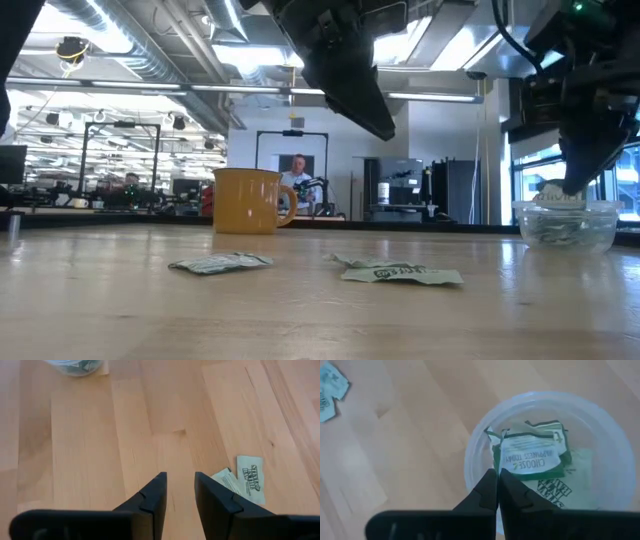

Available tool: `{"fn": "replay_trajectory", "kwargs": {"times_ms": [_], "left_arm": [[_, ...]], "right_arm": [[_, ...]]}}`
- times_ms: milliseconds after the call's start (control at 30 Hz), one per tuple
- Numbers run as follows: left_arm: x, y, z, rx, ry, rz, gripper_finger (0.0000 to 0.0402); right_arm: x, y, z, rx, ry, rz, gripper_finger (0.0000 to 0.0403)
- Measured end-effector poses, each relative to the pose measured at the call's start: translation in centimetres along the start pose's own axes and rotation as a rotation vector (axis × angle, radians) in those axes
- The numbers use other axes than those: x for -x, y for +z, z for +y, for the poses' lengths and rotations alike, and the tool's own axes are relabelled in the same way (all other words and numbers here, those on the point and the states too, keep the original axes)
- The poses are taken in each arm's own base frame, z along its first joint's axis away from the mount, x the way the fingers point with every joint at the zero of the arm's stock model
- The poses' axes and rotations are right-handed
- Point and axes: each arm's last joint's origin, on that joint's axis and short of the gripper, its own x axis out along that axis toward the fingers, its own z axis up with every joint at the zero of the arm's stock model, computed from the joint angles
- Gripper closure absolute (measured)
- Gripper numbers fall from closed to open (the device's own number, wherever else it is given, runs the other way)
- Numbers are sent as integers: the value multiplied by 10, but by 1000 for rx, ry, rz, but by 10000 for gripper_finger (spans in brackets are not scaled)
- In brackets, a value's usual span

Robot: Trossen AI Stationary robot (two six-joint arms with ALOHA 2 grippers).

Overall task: Pick and place items into bin
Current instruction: Put the truvia packet into the transparent bin

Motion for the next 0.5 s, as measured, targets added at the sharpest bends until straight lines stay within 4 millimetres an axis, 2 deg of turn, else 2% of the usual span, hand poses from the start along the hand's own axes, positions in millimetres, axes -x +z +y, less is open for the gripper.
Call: {"fn": "replay_trajectory", "kwargs": {"times_ms": [333, 500], "left_arm": [[0, -1, 0, 0, 0, 7, 308], [0, -2, 0, 19, 1, 18, 308]], "right_arm": [[0, 0, -2, -1, -32, -11, 398], [0, 1, -3, -2, -88, -55, 386]]}}
